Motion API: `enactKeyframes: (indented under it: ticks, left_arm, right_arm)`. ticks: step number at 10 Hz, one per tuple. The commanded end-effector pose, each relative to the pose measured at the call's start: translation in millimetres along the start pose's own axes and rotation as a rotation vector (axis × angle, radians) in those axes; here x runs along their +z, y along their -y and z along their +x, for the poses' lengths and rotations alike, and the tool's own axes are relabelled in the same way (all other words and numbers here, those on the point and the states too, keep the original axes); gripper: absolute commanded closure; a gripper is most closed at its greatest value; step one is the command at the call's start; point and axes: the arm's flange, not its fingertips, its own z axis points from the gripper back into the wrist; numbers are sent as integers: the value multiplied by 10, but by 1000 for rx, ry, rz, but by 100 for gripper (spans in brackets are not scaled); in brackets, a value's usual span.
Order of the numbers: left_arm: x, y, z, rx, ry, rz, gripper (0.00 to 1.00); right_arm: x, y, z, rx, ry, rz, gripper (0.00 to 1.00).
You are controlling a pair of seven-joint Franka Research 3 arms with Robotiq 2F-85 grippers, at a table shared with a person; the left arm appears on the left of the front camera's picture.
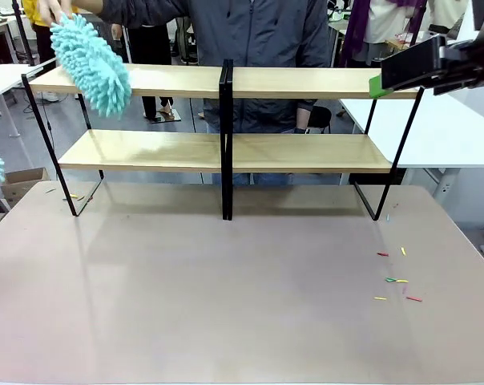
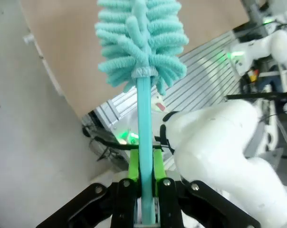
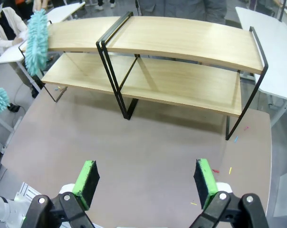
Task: Clean the shelves.
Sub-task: Clean another randomly selected level of the Shelf with the Duster.
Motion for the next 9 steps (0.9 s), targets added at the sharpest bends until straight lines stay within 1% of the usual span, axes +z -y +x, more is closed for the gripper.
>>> enactKeyframes:
  ticks: [1, 2, 3, 5, 6, 7, 8, 9]
  left_arm:
    - [2, -73, 142, 81, -34, -51, 87]
    - [11, -84, 160, 121, -25, -47, 87]
    - [47, -98, 154, 197, 8, -45, 87]
    - [65, -102, 133, 211, 10, -40, 87]
    - [94, -132, 128, 240, 26, -54, 87]
    - [220, -173, 67, 308, 127, -104, 87]
    - [450, -199, -85, 397, 370, -173, 87]
    - [619, -167, -224, 314, 492, -208, 87]
  right_arm:
    - [-3, -1, -3, -5, 0, 0, 0]
    - [-3, -1, -3, -5, 0, 0, 0]
    - [-3, -1, -3, -5, 0, 0, 0]
    - [-3, -1, -3, -5, 0, 0, 0]
    - [-3, -1, -3, -5, 0, 0, 0]
    - [-3, -1, -3, -5, 0, 0, 0]
    - [-3, -1, -3, -5, 0, 0, 0]
    - [-3, -1, -3, -5, 0, 0, 0]
